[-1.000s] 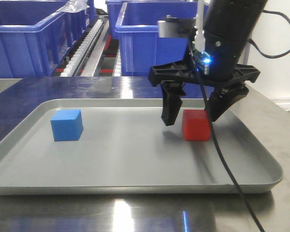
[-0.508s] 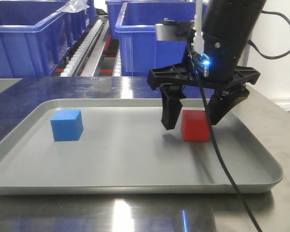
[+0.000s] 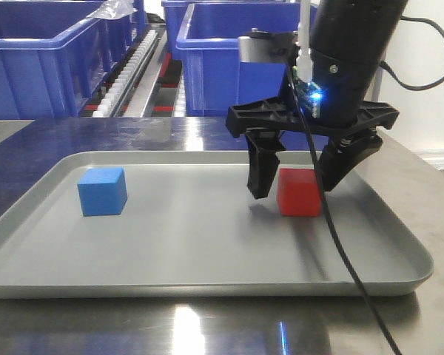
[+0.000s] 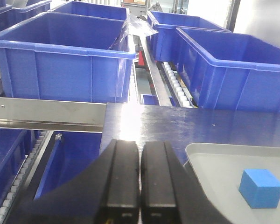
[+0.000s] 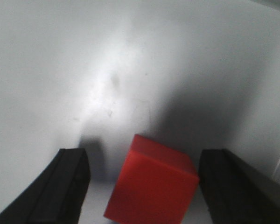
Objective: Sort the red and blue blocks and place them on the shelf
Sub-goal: 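Lower the right gripper around the red cube and close it, then lift the red cube up and away from the tray with the right gripper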
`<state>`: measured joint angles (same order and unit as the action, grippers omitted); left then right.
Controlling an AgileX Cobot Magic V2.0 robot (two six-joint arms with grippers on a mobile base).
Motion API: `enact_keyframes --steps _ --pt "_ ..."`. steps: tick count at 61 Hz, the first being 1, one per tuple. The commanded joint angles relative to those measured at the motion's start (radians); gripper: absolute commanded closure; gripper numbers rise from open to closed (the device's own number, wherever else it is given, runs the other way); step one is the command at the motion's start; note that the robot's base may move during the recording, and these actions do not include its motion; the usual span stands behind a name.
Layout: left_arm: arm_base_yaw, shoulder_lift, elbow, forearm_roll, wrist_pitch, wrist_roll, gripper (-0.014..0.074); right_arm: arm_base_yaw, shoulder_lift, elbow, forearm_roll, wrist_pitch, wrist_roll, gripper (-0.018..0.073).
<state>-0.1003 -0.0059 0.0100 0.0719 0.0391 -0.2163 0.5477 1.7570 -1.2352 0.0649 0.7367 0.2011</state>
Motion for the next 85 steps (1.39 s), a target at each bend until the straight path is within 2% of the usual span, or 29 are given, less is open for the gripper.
enact_keyframes --steps 1,12,17,20,33,38,45,58,73,85 --pt "0.002 -0.018 0.042 -0.005 -0.089 -0.003 0.0465 0.001 -0.044 -0.033 -0.009 -0.018 -0.004 -0.0034" --pt "0.002 -0.018 0.042 -0.005 -0.089 -0.003 0.0465 0.001 -0.044 -0.032 -0.009 -0.016 -0.004 -0.0032" --pt "0.002 -0.018 0.042 -0.005 -0.089 -0.003 0.0465 0.001 -0.044 -0.032 -0.009 -0.014 -0.004 0.0009" --pt "0.002 -0.018 0.042 -0.005 -0.089 -0.003 0.0465 0.001 -0.044 -0.032 -0.009 -0.013 -0.004 0.0054" --pt "0.002 -0.018 0.042 -0.005 -0.089 -0.003 0.0465 0.001 -0.046 -0.032 -0.009 -0.013 -0.004 0.0347" --pt "0.002 -0.018 0.042 -0.005 -0.089 -0.003 0.0465 0.001 -0.049 -0.032 -0.009 -0.012 -0.004 0.0427" --pt "0.002 -0.018 0.042 -0.005 -0.089 -0.003 0.0465 0.001 -0.063 -0.032 -0.010 -0.010 -0.004 0.0492" --pt "0.002 -0.018 0.042 -0.005 -0.089 -0.003 0.0465 0.001 -0.143 -0.032 -0.033 -0.057 -0.004 0.0510" --pt "0.002 -0.018 0.042 -0.005 -0.089 -0.003 0.0465 -0.005 -0.302 -0.031 -0.159 -0.154 -0.004 0.0510" --pt "0.002 -0.018 0.042 -0.005 -0.089 -0.003 0.0465 -0.056 -0.415 -0.010 -0.178 -0.211 -0.004 0.0510"
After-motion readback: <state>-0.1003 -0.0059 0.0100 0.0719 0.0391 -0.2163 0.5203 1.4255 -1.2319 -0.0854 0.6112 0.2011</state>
